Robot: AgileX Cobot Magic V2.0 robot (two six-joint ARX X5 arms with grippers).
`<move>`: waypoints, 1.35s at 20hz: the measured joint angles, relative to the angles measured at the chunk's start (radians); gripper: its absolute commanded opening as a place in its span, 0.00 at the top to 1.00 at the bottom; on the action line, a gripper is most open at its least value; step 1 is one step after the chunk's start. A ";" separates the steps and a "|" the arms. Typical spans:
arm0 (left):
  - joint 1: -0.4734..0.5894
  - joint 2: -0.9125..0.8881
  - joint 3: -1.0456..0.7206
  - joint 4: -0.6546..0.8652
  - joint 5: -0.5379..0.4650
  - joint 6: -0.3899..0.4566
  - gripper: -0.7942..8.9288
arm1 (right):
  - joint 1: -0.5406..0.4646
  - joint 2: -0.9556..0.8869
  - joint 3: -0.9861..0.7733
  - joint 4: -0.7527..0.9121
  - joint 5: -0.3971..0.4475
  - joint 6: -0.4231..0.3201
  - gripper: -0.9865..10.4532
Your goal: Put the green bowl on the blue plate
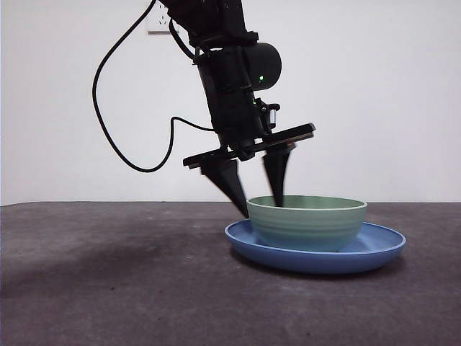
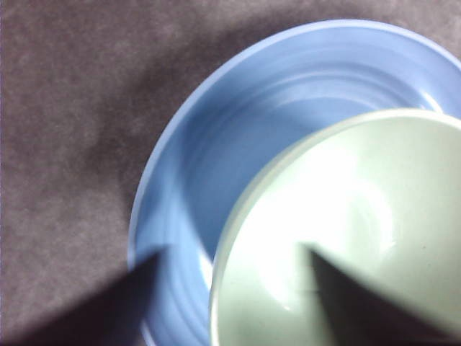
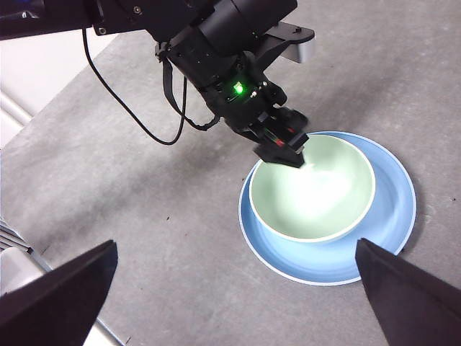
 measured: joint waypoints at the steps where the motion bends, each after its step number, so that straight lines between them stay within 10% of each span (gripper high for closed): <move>1: 0.002 0.000 0.005 -0.006 0.002 -0.003 0.34 | 0.000 0.000 0.000 0.000 0.000 0.000 0.38; 21: 0.024 -0.646 0.033 -0.393 0.001 0.234 0.34 | 0.000 0.000 0.000 0.000 0.000 0.000 0.38; 27: 0.019 -0.906 -0.191 -0.319 0.107 0.293 0.34 | 0.000 0.000 0.000 0.000 0.000 0.000 0.38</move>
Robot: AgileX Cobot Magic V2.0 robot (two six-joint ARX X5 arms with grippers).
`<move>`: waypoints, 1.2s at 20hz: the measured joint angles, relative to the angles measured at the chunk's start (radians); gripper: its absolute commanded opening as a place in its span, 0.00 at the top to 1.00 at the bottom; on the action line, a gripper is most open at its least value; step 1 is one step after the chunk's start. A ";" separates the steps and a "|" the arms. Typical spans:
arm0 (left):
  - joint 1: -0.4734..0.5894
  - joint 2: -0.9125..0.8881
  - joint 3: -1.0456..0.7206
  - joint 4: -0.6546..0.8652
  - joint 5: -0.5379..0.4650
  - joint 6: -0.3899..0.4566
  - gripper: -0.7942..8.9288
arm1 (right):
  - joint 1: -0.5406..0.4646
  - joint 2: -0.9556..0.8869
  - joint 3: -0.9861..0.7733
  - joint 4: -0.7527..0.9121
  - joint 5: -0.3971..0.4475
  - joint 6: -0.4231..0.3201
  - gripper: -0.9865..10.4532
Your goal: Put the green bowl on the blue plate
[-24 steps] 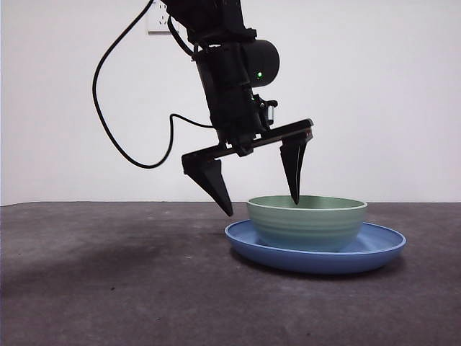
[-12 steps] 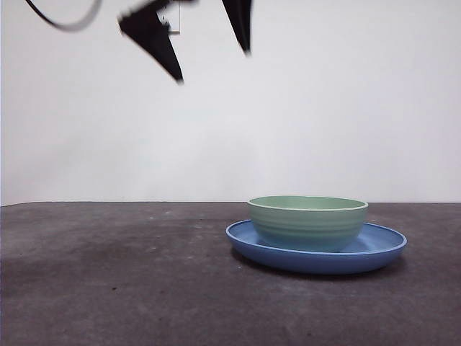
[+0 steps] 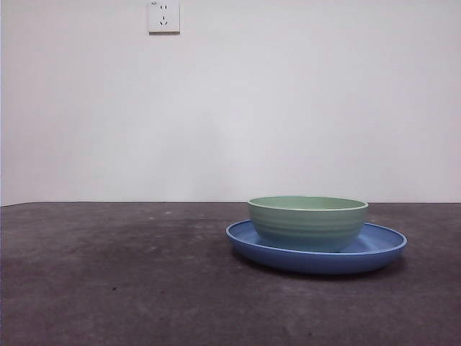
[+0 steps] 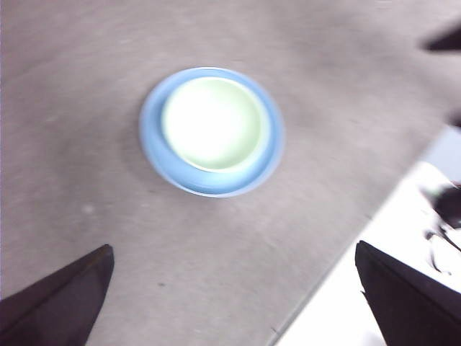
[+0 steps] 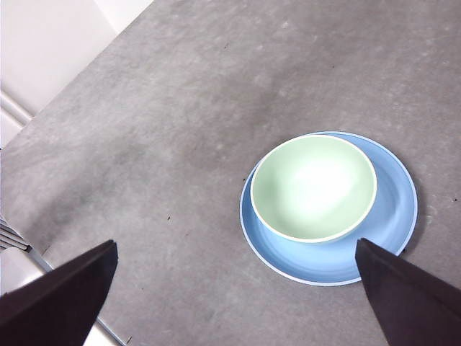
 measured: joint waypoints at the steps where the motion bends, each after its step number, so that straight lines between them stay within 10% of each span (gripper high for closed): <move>1: 0.000 -0.067 -0.085 0.039 0.000 0.005 0.34 | 0.000 0.000 0.000 0.000 0.000 0.000 0.38; 11: 0.000 -0.600 -0.795 0.442 0.034 -0.012 0.34 | 0.000 0.000 0.000 0.000 0.000 0.000 0.38; 24: 0.000 -0.719 -0.906 0.571 0.038 -0.103 0.34 | 0.000 0.000 0.000 -0.006 0.000 0.000 0.38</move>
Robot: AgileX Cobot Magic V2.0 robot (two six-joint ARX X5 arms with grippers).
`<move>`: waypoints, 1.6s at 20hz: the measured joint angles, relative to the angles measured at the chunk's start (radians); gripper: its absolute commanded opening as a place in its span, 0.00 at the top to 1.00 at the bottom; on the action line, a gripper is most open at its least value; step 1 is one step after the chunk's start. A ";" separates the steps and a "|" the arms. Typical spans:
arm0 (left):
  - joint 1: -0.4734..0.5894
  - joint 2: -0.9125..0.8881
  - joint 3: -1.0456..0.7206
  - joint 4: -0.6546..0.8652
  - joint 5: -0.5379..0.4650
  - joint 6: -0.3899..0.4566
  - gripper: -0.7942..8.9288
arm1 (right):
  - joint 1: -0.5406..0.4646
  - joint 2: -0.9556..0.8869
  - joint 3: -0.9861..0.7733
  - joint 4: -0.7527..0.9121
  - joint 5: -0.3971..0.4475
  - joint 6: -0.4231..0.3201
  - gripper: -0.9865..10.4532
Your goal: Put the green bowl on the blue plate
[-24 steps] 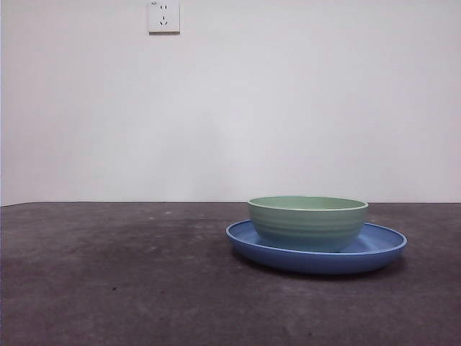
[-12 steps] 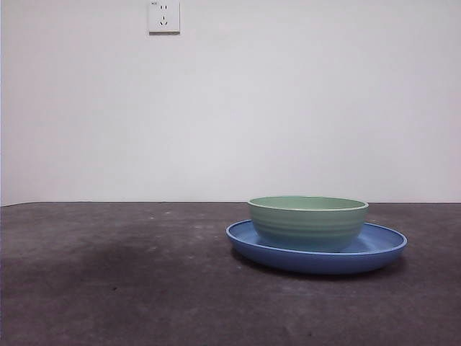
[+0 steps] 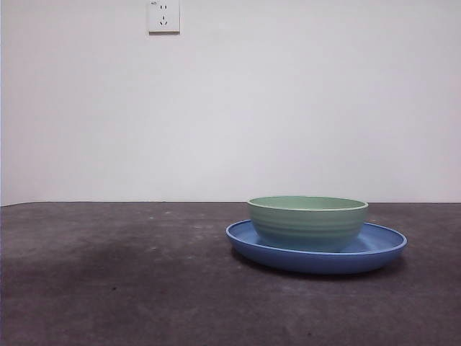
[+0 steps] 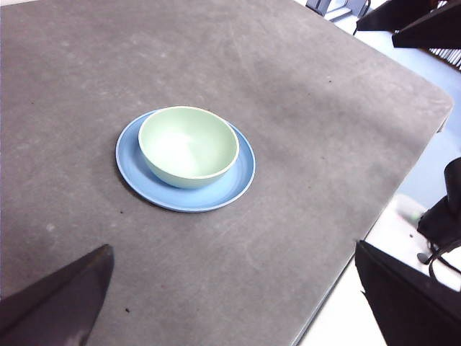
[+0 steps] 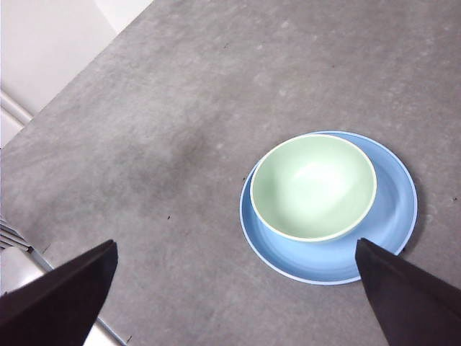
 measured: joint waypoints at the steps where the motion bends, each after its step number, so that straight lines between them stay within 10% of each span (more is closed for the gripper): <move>1: 0.000 0.000 0.000 -0.001 0.000 -0.002 0.34 | 0.000 0.001 0.000 -0.006 0.000 0.002 0.38; 19: 0.000 -0.005 0.000 -0.002 0.000 -0.006 0.34 | -0.196 0.357 0.000 -0.056 0.064 0.024 0.38; 32: 0.000 -0.005 0.000 -0.002 0.000 -0.007 0.34 | -0.208 0.795 0.000 0.202 0.045 -0.009 0.63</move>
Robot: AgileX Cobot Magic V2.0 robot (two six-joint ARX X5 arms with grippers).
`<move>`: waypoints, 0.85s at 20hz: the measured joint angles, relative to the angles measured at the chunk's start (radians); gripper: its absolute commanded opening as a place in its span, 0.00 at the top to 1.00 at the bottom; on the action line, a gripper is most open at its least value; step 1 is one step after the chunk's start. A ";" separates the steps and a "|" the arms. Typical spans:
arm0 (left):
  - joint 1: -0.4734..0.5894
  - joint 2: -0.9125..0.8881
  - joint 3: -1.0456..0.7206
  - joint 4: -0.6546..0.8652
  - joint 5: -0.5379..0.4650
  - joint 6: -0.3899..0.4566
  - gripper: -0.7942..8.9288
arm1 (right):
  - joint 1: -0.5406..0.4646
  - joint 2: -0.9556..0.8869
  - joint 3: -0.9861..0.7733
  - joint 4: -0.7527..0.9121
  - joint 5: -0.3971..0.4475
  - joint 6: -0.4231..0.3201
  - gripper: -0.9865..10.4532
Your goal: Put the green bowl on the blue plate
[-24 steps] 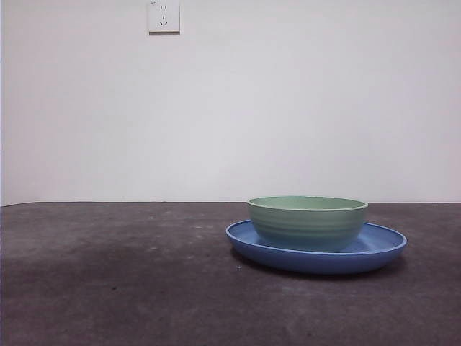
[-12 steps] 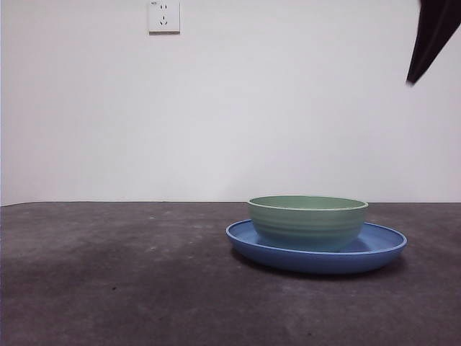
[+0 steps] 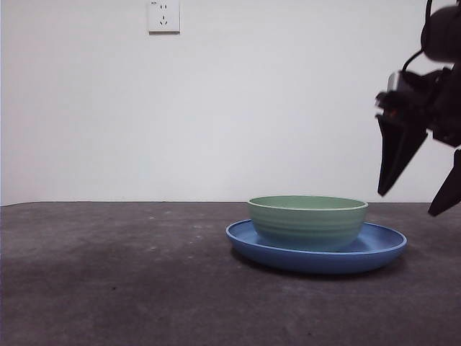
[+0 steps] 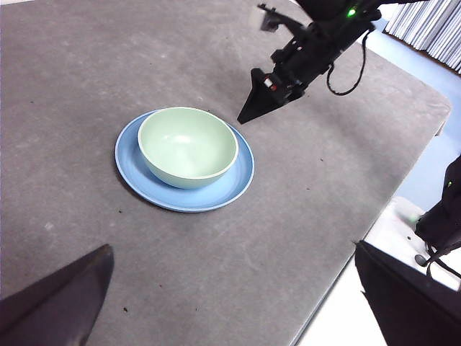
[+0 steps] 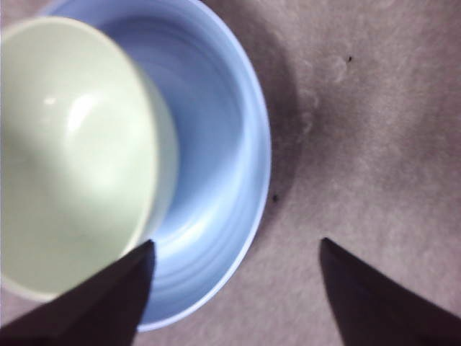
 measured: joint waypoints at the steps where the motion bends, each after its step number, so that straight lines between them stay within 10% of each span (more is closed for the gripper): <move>1: 0.000 0.000 0.000 0.000 0.000 0.000 0.34 | 0.000 0.014 0.000 0.008 0.000 0.000 0.64; 17: 0.000 0.000 0.000 0.000 0.000 0.000 0.34 | -0.001 0.181 0.000 0.063 -0.067 -0.019 0.83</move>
